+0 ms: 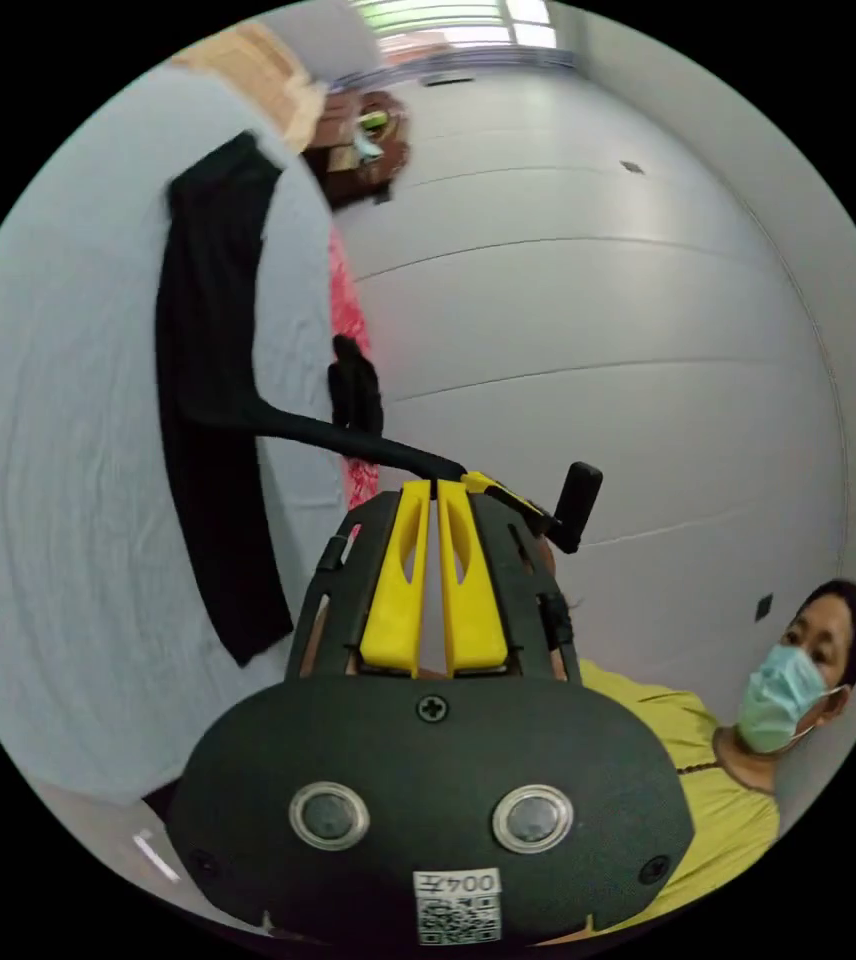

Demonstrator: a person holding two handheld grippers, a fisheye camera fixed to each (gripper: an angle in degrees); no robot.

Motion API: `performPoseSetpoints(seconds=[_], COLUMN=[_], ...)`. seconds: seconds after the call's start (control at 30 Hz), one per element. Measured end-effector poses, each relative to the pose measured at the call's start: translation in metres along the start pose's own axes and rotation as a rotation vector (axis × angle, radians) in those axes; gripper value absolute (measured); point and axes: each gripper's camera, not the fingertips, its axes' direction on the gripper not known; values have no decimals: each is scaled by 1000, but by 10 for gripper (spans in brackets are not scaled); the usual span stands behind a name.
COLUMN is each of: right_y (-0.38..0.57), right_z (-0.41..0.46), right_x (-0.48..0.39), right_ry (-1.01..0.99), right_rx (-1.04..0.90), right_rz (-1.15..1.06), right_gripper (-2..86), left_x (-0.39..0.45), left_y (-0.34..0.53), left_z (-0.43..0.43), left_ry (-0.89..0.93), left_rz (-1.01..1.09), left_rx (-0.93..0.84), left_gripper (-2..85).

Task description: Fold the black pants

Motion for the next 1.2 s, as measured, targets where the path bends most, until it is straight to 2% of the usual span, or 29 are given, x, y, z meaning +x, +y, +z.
performPoseSetpoints(seconds=[0.13, 0.3, 0.43, 0.53, 0.67, 0.83, 0.93, 1.1, 1.2], right_y=[18, 91, 138, 143, 134, 138, 139, 146, 146], right_z=[13, 117, 184, 195, 202, 221, 230, 264, 275], right_x=[-11, 24, 49, 51, 40, 32, 21, 24, 18], right_ry=[58, 100, 21, -1, 37, 25, 55, 65, 100], right_rx=[-17, -212, -327, -312, -286, -290, -286, -324, -314], right_rz=[-15, 132, 267, 294, 220, 228, 165, 191, 163], right_gripper=[-8, -8, -8, -8, -7, -8, -8, -8, -8], left_x=[24, -74, -122, -124, -107, -104, -93, -107, -96], left_y=[17, 84, 123, 127, 112, 109, 105, 105, 98], left_z=[14, 79, 101, 108, 113, 113, 113, 123, 128], left_ry=[-130, -124, -168, -184, -243, -221, -266, -273, -314], left_rz=[119, -141, -290, -295, -201, -226, -179, -254, -207], left_rx=[-57, -251, -264, -264, -291, -262, -275, -270, -268], left_gripper=[14, 15, 14, 14, 14, 14, 13, 12, 12])
